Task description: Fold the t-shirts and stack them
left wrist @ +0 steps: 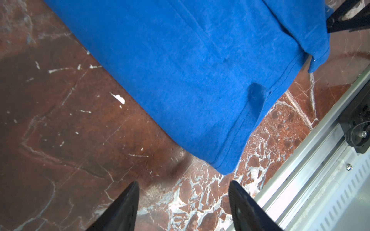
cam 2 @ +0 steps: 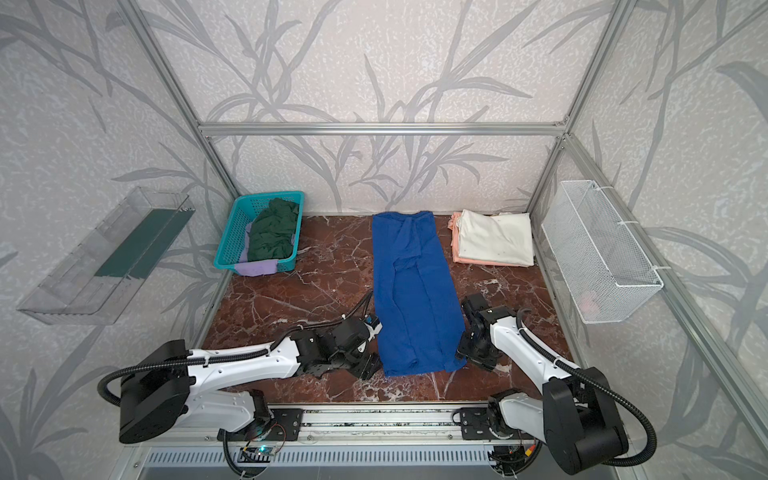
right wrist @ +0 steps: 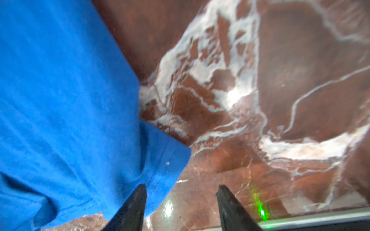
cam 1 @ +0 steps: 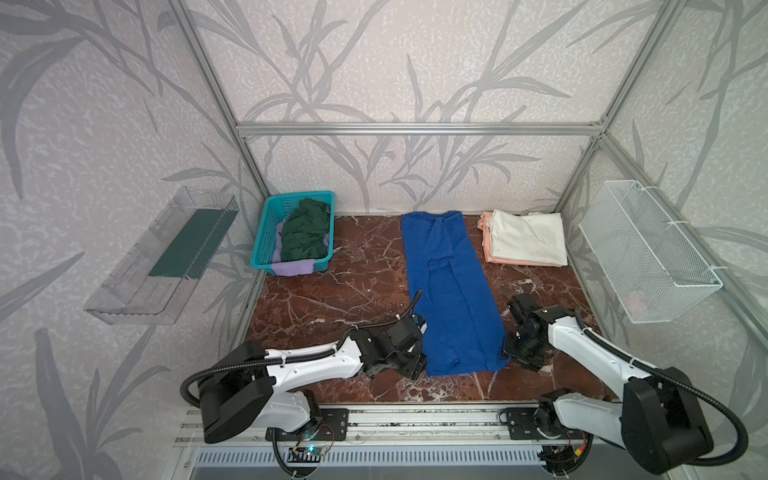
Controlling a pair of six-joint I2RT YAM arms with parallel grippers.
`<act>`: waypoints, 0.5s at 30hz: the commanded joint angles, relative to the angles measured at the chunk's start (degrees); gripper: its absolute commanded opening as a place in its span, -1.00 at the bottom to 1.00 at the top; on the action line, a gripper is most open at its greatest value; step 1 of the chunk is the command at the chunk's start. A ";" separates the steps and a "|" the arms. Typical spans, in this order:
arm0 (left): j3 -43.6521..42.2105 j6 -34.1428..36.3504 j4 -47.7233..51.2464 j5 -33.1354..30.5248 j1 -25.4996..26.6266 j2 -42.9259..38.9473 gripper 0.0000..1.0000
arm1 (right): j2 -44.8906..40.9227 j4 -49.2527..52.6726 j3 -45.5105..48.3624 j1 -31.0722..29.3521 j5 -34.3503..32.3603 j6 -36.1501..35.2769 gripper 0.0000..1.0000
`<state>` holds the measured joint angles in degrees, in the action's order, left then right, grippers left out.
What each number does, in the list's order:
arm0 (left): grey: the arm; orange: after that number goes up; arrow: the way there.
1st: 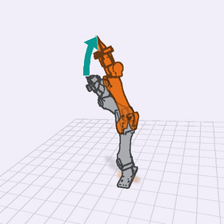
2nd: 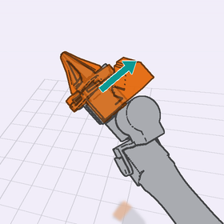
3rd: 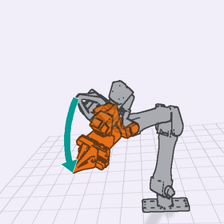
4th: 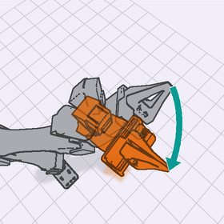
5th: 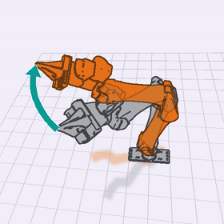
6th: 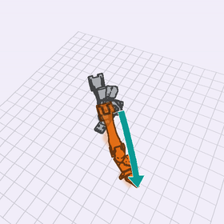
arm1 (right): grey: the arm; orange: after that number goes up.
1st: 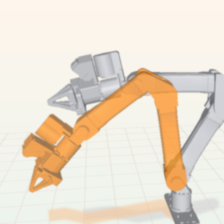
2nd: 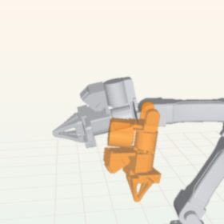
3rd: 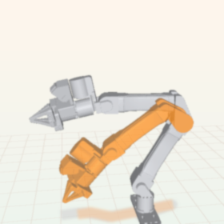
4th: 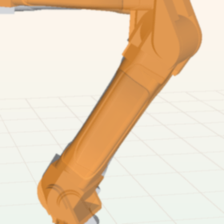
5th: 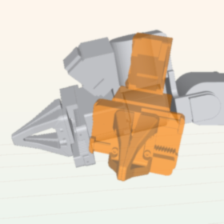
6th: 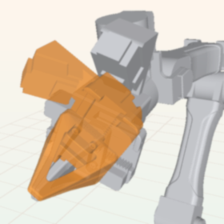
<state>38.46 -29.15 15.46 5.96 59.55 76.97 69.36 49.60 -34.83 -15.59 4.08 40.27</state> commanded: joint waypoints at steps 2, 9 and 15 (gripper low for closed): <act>2.63 -0.35 0.43 0.45 0.28 2.51 0.40 | 1.59 -1.44 0.61 -0.23 -4.20 1.63 0.16; 4.24 -0.50 1.71 1.52 0.44 4.75 0.40 | 5.28 -5.13 1.38 -0.23 -3.77 0.41 0.10; 9.62 -1.36 6.92 2.41 0.50 9.88 0.28 | 5.61 -7.94 2.81 -0.53 -2.69 -0.59 -0.26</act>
<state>44.88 -29.78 18.52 7.79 59.70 85.08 73.76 44.01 -34.11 -15.70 2.63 40.07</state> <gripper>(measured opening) 0.654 0.386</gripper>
